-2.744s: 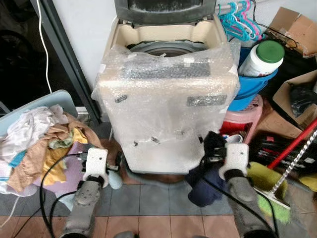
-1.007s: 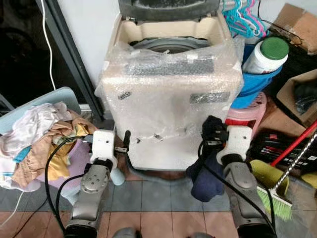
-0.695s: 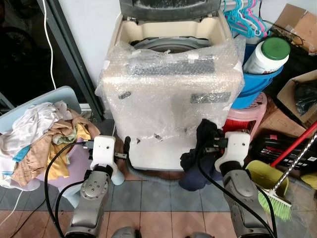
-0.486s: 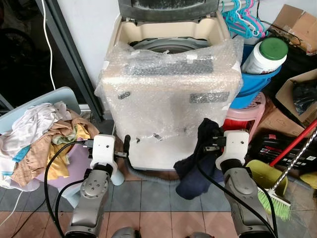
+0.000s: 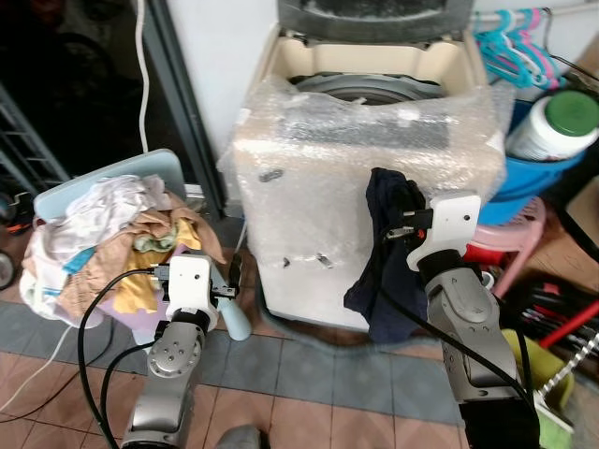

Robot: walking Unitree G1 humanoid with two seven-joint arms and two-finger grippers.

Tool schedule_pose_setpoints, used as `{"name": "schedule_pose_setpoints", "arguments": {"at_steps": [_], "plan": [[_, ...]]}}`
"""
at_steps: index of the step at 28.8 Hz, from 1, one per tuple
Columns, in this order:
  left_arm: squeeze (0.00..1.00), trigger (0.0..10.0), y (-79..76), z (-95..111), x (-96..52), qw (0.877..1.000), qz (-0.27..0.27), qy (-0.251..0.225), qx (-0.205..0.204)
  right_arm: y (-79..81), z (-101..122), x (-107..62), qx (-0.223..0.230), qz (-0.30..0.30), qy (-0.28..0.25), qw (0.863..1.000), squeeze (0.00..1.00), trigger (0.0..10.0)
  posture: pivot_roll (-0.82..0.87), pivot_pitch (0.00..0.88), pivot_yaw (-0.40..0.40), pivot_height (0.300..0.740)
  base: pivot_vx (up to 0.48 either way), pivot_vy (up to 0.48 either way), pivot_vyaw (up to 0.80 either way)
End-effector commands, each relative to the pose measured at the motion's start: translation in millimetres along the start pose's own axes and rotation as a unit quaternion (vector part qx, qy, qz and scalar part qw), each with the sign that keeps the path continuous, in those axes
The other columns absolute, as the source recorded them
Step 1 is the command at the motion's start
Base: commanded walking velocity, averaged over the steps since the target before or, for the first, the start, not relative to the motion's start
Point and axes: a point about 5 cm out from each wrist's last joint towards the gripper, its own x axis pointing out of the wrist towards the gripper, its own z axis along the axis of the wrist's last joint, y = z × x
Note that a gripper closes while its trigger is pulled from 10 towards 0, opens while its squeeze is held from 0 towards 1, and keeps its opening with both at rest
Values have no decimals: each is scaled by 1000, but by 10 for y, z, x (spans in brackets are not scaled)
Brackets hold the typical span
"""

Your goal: Clothes washing

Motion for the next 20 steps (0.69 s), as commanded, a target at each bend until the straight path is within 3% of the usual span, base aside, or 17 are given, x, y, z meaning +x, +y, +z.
{"name": "schedule_pose_setpoints", "arguments": {"at_steps": [1,6,13,18,20], "plan": [[0,10000,44,38,17,1000,4,-4,6,57,189,121,-13,33,-39,999,0,10000,-77,0,63,740,382,0,800],[0,10000,52,45,38,1000,4,-5,6,11,339,249,-31,46,-63,996,0,10000,-76,0,61,740,382,0,796],[0,10000,28,46,45,1000,3,-4,6,-246,651,465,-42,1,-106,993,0,10000,-72,0,61,740,339,0,794],[0,10000,9,25,47,1000,-2,1,8,-560,1053,767,-64,-53,-149,985,0,10000,-75,0,62,740,0,0,534],[0,10000,-1,29,58,1000,-5,1,8,-798,1262,902,-76,-125,-156,977,0,10000,-71,0,58,740,0,0,0]]}}
